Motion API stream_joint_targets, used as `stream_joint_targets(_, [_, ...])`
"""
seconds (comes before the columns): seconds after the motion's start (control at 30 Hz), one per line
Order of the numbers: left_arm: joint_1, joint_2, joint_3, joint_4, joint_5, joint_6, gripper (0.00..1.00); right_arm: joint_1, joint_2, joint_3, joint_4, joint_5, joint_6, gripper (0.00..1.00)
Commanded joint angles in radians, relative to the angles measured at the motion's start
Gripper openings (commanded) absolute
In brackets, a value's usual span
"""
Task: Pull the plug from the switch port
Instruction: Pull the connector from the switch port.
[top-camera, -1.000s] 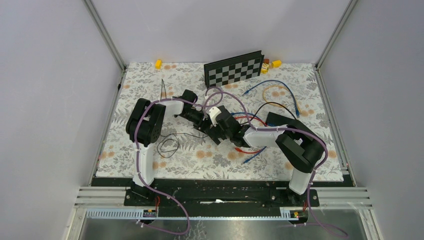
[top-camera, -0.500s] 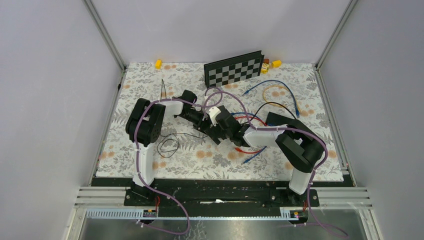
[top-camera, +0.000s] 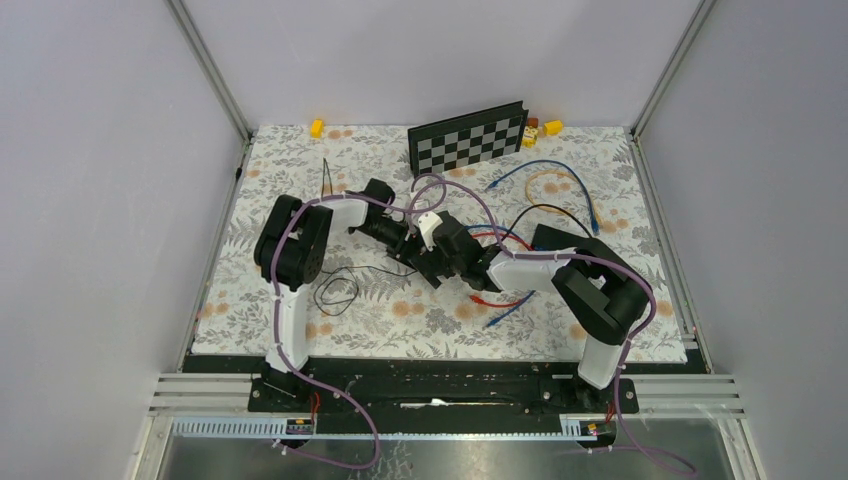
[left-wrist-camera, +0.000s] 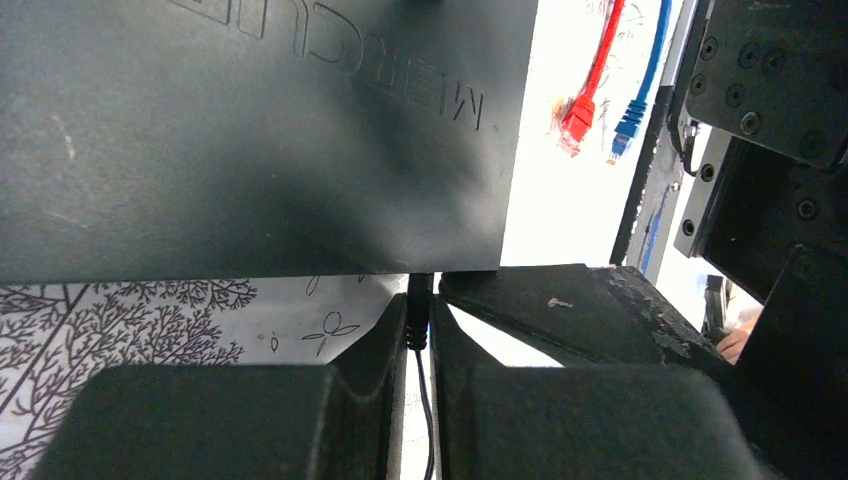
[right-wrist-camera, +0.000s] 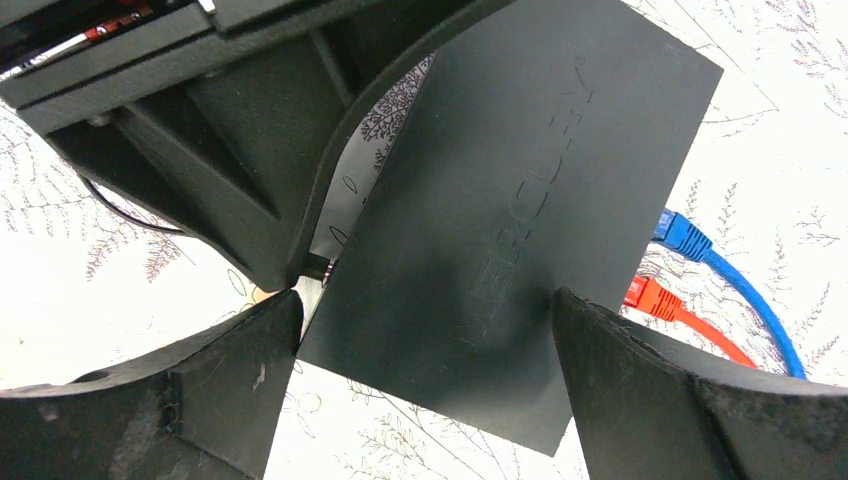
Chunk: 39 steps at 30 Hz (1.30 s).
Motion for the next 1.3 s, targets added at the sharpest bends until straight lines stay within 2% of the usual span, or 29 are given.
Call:
stream_joint_targets(0.0, [0.016,-0.044,-0.069,0.022,-0.155,-0.007,0.00,-0.035,0.025,0.028,-0.034,0.003,0.010,1.00])
stream_joint_targets(0.13, [0.016,-0.100,-0.117,0.109,-0.239,-0.039,0.00,-0.038,0.031,0.033,-0.041,0.001,0.013,1.00])
stream_joint_targets(0.23, [0.016,-0.117,-0.130,0.129,-0.247,-0.044,0.00,-0.042,0.032,0.034,-0.042,-0.002,0.013,1.00])
stream_joint_targets(0.77, [0.037,0.003,-0.012,-0.069,-0.055,0.032,0.00,-0.064,0.040,0.039,-0.053,-0.007,0.021,1.00])
stream_joint_targets(1.27, [0.042,-0.153,-0.119,0.086,-0.243,0.005,0.00,-0.077,0.054,0.044,-0.060,-0.011,0.025,1.00])
